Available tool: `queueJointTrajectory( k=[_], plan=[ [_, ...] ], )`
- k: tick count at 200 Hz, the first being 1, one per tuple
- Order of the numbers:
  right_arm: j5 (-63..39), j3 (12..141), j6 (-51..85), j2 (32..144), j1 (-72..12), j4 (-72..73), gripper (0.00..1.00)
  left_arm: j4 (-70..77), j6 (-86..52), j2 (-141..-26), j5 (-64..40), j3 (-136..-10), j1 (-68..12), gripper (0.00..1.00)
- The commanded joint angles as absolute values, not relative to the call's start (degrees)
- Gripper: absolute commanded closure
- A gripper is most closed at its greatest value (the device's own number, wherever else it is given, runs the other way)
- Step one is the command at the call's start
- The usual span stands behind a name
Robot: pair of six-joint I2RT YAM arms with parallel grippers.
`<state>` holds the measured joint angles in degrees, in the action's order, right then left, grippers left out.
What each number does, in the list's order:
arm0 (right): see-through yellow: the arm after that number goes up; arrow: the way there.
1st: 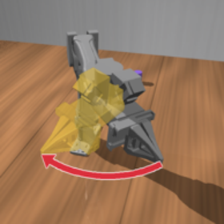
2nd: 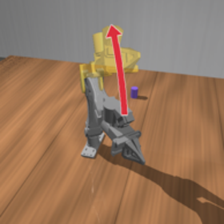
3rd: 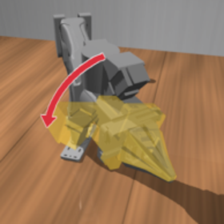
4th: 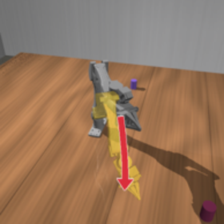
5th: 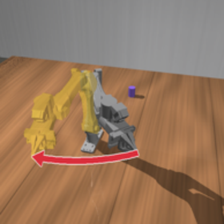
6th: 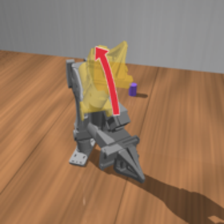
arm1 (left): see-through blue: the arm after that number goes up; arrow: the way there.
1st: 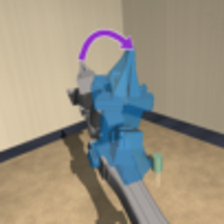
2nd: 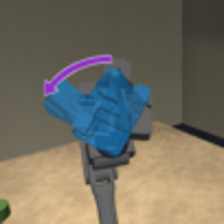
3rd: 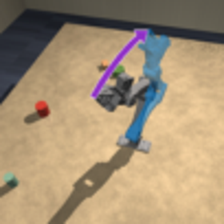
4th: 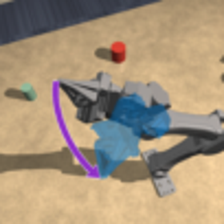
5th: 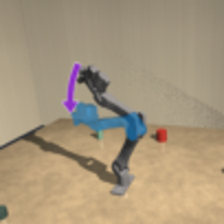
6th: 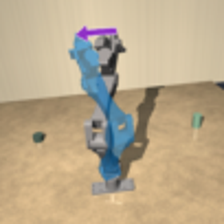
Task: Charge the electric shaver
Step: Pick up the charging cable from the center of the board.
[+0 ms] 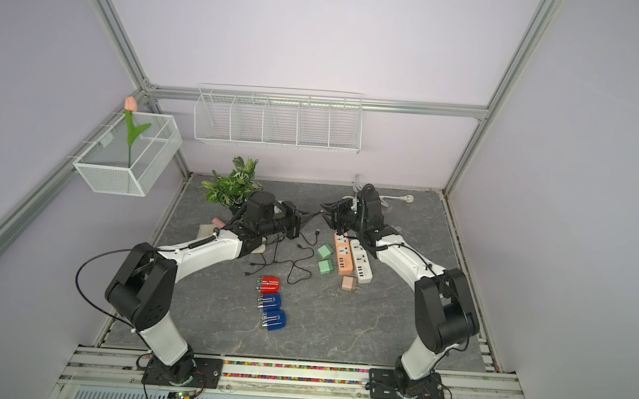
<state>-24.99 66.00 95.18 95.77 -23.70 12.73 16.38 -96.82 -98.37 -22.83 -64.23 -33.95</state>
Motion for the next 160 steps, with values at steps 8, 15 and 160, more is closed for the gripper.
queueJointTrajectory(
  k=[8,15,160],
  plan=[
    [-26.63,64.52,97.51,96.93,-23.27,14.25,0.66,15.47,-96.58,-98.08,-24.67,-66.61,-33.72,1.00],
    [-26.66,64.38,97.51,97.01,-23.19,14.43,0.67,15.07,-96.33,-97.99,-24.70,-66.79,-33.67,1.00],
    [-26.44,63.56,98.94,96.16,-22.62,15.38,0.93,16.08,-96.49,-98.33,-25.02,-66.86,-33.44,0.80]
  ],
)
